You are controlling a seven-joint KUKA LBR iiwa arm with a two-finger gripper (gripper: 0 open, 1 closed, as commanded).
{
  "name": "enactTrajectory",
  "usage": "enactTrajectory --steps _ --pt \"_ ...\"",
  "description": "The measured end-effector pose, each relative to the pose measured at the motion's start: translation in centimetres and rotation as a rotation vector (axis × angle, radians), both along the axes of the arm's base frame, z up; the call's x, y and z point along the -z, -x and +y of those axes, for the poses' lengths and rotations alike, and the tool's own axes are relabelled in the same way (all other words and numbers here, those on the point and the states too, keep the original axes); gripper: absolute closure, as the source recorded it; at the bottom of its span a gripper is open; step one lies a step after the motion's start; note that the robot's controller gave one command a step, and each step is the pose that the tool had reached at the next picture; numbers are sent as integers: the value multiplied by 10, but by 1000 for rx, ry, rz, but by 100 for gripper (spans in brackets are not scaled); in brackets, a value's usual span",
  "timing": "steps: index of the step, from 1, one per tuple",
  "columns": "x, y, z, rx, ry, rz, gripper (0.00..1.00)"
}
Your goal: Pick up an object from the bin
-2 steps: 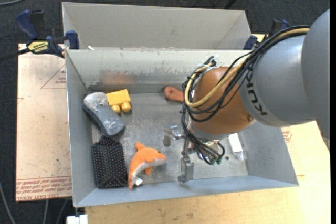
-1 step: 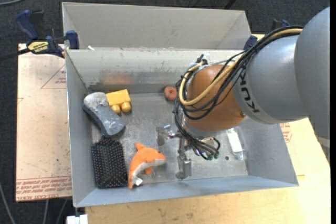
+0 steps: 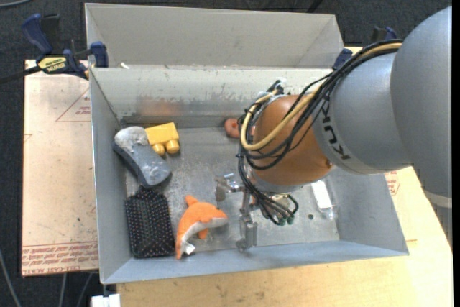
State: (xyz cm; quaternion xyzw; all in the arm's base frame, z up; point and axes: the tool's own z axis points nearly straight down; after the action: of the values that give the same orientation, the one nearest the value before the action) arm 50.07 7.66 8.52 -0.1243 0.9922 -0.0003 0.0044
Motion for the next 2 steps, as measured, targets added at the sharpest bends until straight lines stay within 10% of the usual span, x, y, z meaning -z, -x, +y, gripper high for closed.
enactTrajectory --steps 1,2 --pt "5 1 20 119 -3 3 0" --pt "16 -19 43 -77 -1 -2 100"
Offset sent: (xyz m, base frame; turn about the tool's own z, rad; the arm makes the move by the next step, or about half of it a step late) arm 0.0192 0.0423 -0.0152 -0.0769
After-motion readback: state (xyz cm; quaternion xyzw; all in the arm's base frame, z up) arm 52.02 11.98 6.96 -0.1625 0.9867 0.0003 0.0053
